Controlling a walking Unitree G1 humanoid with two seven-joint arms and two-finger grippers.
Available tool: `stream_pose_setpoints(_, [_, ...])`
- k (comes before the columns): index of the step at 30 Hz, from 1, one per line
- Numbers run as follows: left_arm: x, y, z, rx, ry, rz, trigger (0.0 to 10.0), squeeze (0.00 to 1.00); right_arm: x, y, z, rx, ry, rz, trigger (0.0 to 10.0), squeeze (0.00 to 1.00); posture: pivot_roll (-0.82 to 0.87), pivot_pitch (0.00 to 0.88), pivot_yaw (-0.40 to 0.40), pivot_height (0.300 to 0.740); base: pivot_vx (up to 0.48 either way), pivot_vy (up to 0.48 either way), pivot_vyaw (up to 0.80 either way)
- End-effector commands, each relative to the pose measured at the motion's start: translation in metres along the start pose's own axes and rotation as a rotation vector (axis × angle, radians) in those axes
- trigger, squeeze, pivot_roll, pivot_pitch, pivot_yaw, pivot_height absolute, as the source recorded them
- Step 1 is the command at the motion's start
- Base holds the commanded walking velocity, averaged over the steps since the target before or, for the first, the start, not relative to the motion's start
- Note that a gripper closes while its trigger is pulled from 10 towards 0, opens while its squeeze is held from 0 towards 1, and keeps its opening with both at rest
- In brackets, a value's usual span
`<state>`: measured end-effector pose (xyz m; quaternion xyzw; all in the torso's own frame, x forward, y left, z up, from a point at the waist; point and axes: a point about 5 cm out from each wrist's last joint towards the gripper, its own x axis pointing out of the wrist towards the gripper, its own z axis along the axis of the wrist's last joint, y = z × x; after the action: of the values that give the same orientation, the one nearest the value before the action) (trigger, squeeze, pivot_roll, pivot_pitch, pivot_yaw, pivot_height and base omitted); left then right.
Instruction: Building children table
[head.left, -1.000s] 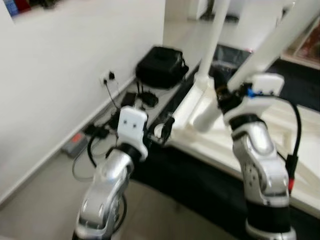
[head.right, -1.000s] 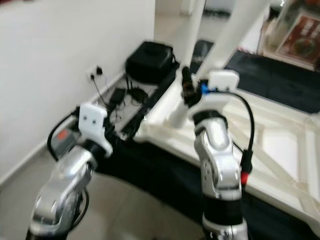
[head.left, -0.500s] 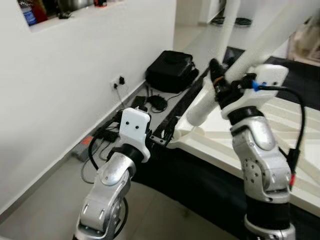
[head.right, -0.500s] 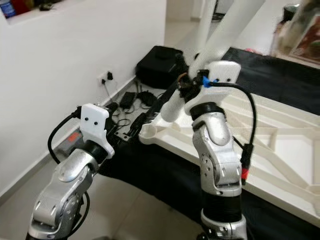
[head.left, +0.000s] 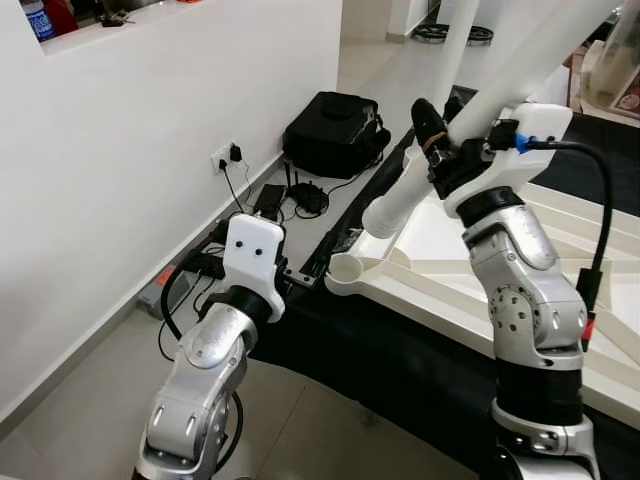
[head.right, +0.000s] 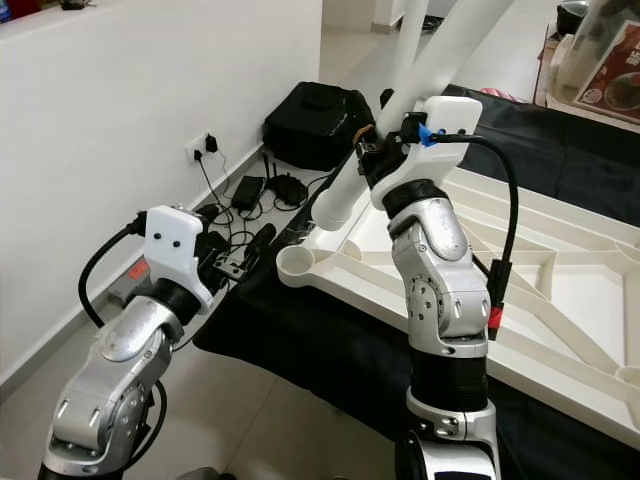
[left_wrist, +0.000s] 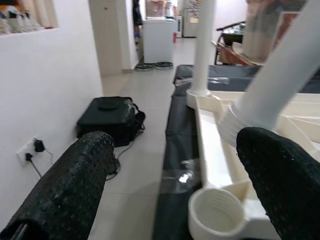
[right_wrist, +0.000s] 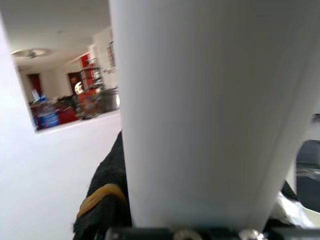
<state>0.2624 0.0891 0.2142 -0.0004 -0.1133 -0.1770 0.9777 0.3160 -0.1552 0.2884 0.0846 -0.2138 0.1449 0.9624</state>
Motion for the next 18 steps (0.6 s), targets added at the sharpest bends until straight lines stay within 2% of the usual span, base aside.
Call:
stream_pose_setpoints(1, [0.0,0.002,-0.003,0.018,0.017,0.015,10.0,0.0,0.006,0.006,0.008,0.004,-0.017,0.074,10.0,0.0,0.09,0.106,-0.076,0.74,0.0,0.0,0.0])
stream_pose_setpoints(2, [-0.001,0.0,-0.004,0.019,0.018,0.01,10.0,0.0,0.011,0.009,0.011,0.004,-0.016,0.125,10.0,0.0,0.09,0.107,-0.077,0.74,0.0,0.0,0.0])
stream_pose_setpoints(3, [-0.001,0.0,-0.004,0.019,0.018,0.01,10.0,0.0,0.011,0.009,0.011,0.004,-0.016,0.125,10.0,0.0,0.09,0.107,-0.077,0.74,0.0,0.0,0.0])
stream_pose_setpoints(4, [-0.002,-0.003,-0.006,0.012,0.024,0.005,10.0,0.0,0.02,0.008,0.015,0.004,-0.003,0.176,10.0,0.0,0.09,0.104,-0.084,0.74,0.0,0.0,0.0])
stream_pose_setpoints(6, [-0.002,-0.003,-0.006,0.012,0.024,0.005,10.0,0.0,0.02,0.008,0.015,0.004,-0.003,0.176,10.0,0.0,0.09,0.104,-0.084,0.74,0.0,0.0,0.0])
stream_pose_setpoints(7, [-0.004,-0.006,-0.009,0.014,0.035,-0.007,10.0,0.0,0.029,0.005,0.017,-0.022,0.03,0.221,10.0,0.0,0.09,0.106,-0.092,0.74,0.0,0.0,0.0])
stream_pose_setpoints(9, [-0.004,-0.006,-0.009,0.014,0.035,-0.007,10.0,0.0,0.029,0.005,0.017,-0.022,0.03,0.221,10.0,0.0,0.09,0.106,-0.092,0.74,0.0,0.0,0.0])
stream_pose_setpoints(11, [-0.01,-0.013,-0.016,0.015,0.069,-0.043,10.0,0.0,0.052,-0.008,0.022,-0.039,0.099,0.283,10.0,0.0,0.1,0.113,-0.099,0.74,0.0,0.0,0.0])
stream_pose_setpoints(12, [-0.01,-0.013,-0.016,0.015,0.069,-0.043,10.0,0.0,0.052,-0.008,0.022,-0.039,0.099,0.283,10.0,0.0,0.1,0.113,-0.099,0.74,0.0,0.0,0.0])
stream_pose_setpoints(13, [-0.014,-0.016,-0.019,0.012,0.085,-0.057,10.0,0.0,0.062,-0.01,0.022,-0.028,0.136,0.326,10.0,0.0,0.09,0.121,-0.101,0.74,0.0,0.0,0.0])
stream_pose_setpoints(14, [-0.014,-0.016,-0.019,0.012,0.085,-0.057,10.0,0.0,0.062,-0.01,0.022,-0.028,0.136,0.326,10.0,0.0,0.09,0.121,-0.101,0.74,0.0,0.0,0.0])
stream_pose_setpoints(15, [-0.016,-0.018,-0.021,0.015,0.095,-0.068,10.0,0.0,0.069,-0.007,0.022,-0.019,0.164,0.389,10.0,0.0,0.1,0.127,-0.101,0.74,0.0,0.0,0.0])
stream_pose_setpoints(18, [-0.017,-0.019,-0.022,0.017,0.099,-0.073,10.0,0.0,0.073,-0.002,0.022,-0.015,0.179,0.455,10.0,0.0,0.1,0.131,-0.101,0.74,0.0,0.0,0.0])
